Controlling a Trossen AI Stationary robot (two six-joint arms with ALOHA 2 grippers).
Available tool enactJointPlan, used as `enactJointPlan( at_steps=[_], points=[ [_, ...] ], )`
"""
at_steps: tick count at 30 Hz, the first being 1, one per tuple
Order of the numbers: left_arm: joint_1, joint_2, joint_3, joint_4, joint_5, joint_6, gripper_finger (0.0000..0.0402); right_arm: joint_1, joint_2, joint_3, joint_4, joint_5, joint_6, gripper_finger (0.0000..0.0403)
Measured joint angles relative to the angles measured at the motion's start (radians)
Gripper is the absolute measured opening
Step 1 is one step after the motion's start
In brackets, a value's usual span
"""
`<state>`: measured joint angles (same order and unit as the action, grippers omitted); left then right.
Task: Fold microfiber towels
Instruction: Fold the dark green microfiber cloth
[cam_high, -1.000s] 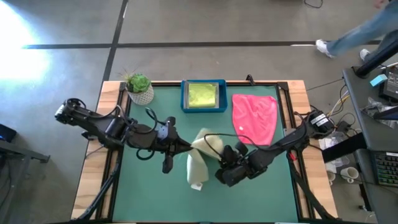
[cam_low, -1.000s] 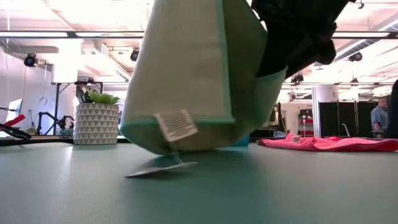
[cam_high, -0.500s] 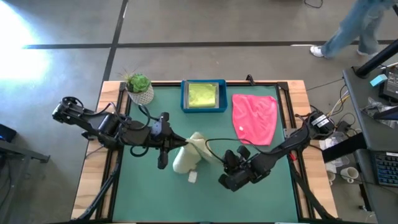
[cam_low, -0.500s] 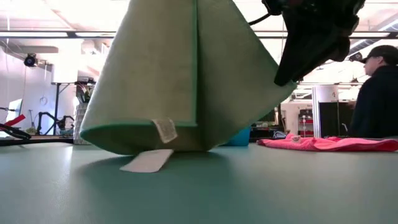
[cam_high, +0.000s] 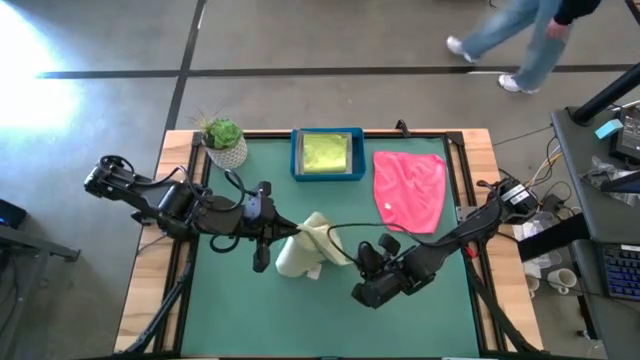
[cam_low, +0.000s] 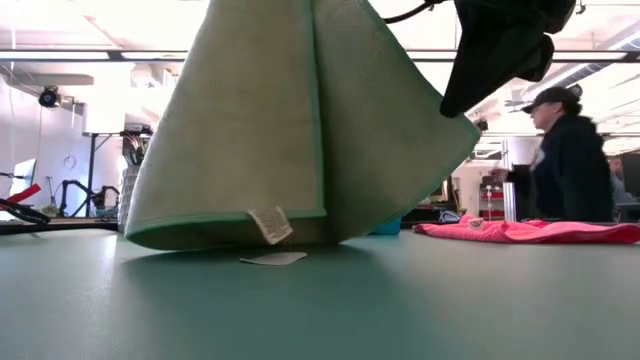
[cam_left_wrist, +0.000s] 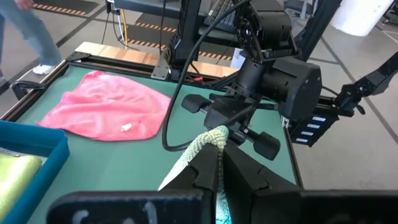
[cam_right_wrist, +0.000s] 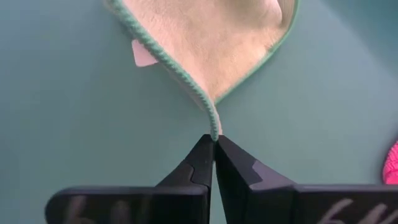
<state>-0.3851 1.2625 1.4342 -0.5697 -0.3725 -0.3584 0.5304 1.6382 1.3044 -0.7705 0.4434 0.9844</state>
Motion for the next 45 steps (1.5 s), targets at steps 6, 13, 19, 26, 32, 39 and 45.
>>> enactJointPlan(
  at_steps=[6,13,19,26,32,39,45],
  points=[
    [0.0,0.0,0.0,0.0,0.0,0.0,0.0001,0.0,0.0,0.0,0.002,-0.003,-0.034,0.0009],
    [0.0,0.0,0.0,0.0,0.0,0.0,0.0001,0.0,0.0,0.0,0.003,-0.029,-0.061,0.0052],
    [0.0,0.0,0.0,0.001,0.0,0.0,0.0001,0.0,0.0,0.0,0.008,-0.029,-0.066,0.0119],
    [0.0,0.0,0.0,0.001,0.001,0.0,0.0001,0.0,0.0,-0.001,0.137,-0.024,-0.057,0.0167],
    [0.0,0.001,0.0,0.002,0.001,0.0,0.0001,0.0,0.0,-0.001,0.315,-0.019,-0.052,0.0186],
    [0.0,0.001,0.0,0.002,0.001,0.0,0.0001,-0.002,0.0,-0.002,0.269,0.05,0.007,0.0184],
    [0.0,0.001,0.0,0.002,0.001,0.002,0.0001,-0.008,0.013,-0.019,0.292,0.056,0.031,0.0182]
  ],
)
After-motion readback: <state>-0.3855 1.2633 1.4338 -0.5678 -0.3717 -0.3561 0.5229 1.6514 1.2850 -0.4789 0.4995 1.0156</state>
